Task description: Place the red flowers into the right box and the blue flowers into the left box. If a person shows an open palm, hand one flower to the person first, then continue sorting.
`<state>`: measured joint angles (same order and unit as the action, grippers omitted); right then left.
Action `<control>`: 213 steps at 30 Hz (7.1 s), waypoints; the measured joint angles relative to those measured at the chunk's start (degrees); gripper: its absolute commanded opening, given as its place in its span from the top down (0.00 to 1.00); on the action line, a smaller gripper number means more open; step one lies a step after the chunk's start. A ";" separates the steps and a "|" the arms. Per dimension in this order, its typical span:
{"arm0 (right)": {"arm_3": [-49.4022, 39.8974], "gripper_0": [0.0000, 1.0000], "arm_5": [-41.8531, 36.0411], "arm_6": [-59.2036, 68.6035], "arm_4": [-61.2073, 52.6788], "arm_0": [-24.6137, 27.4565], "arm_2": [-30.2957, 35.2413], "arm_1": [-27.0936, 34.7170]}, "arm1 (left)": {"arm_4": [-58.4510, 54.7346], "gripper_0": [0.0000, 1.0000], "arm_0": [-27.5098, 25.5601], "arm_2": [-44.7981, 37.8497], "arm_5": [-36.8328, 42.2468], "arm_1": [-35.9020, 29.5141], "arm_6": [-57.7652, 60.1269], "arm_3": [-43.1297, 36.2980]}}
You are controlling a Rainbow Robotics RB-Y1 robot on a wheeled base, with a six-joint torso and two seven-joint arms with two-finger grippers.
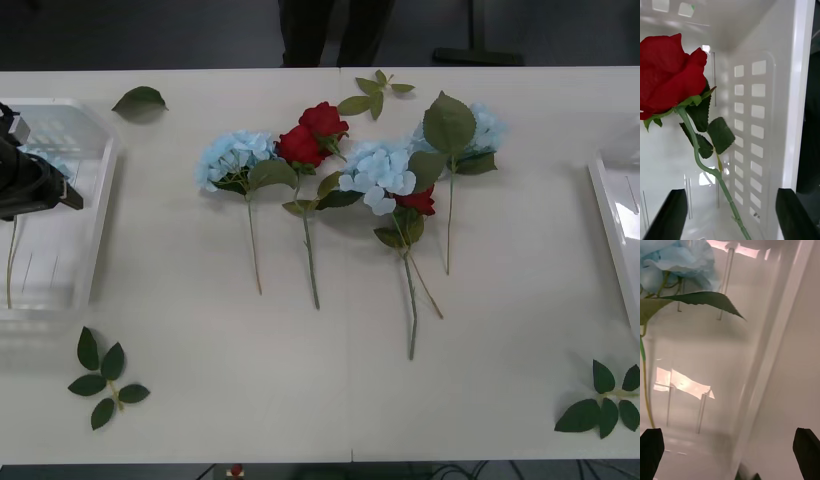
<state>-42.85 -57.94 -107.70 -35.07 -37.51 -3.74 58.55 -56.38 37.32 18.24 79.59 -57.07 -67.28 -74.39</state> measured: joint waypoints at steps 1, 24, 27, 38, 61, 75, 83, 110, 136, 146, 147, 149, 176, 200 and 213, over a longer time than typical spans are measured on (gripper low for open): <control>-0.01 0.07 0.00 0.00 -0.06 0.00 -0.06 0.00 | -0.42 0.00 0.00 -0.09 0.35 0.02 2.78 -1.49; -24.41 0.07 -25.72 14.87 -20.42 0.01 4.19 0.00 | 28.48 0.00 8.52 12.87 7.77 27.49 28.78 -14.45; -30.62 0.07 -28.78 20.74 -20.68 0.01 2.87 0.00 | 31.39 0.00 8.52 14.01 7.57 30.17 28.80 -12.28; -43.68 0.07 -32.55 43.70 -18.32 0.01 -0.82 -5.43 | 37.85 0.00 9.84 14.85 -0.51 37.56 28.80 3.53; -39.64 0.07 -21.08 67.22 14.98 -1.88 -23.62 -27.80 | 37.83 1.00 14.84 18.74 -6.91 40.31 28.81 17.40; -29.61 0.07 -12.13 68.24 21.17 -3.11 -25.45 -30.84 | 37.77 1.00 14.97 19.72 -6.88 40.31 28.81 17.41; -28.38 1.00 -10.52 68.24 21.34 -3.11 -28.63 -30.84 | 37.76 1.00 14.98 19.65 -2.10 38.34 28.70 14.32; -28.28 1.00 -8.91 68.24 21.33 -3.11 -27.69 -30.84 | 23.24 1.00 -0.35 11.54 -5.15 -4.41 -1.46 -2.89; -57.58 1.00 -39.65 62.88 -0.67 -3.11 -11.11 -19.71 | 10.00 0.00 -2.20 11.52 -14.27 -3.53 -1.54 5.50; -67.39 1.00 -36.38 46.91 -19.60 -3.10 -4.52 -14.38 | -0.67 0.00 -2.16 -1.65 2.83 -2.75 -0.44 -7.25; -67.86 1.00 -34.12 45.41 -23.22 -3.10 -3.80 -13.41 | -0.69 0.00 -2.06 -2.54 4.70 -2.54 1.24 -9.39; -68.53 1.00 -28.49 42.11 -29.04 -3.08 -2.89 -11.12 | -0.69 0.00 -1.34 -2.80 7.43 -2.34 7.28 -13.51; -80.75 1.00 30.94 33.01 -33.47 7.51 -25.00 -11.73 | 17.92 0.00 5.00 7.99 18.52 23.42 30.79 -33.37; -77.72 1.00 31.68 33.01 -30.39 6.84 -26.30 -16.41 | 16.57 0.00 5.00 7.28 18.52 23.57 30.78 -33.34; -77.36 1.00 31.68 33.01 -30.39 7.10 -26.36 -16.41 | 16.57 0.00 5.00 7.28 18.52 23.57 30.78 -33.34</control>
<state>-120.21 -26.26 -74.69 -65.46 -30.41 -30.10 42.14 -39.81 42.33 25.52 98.11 -33.49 -36.50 -107.73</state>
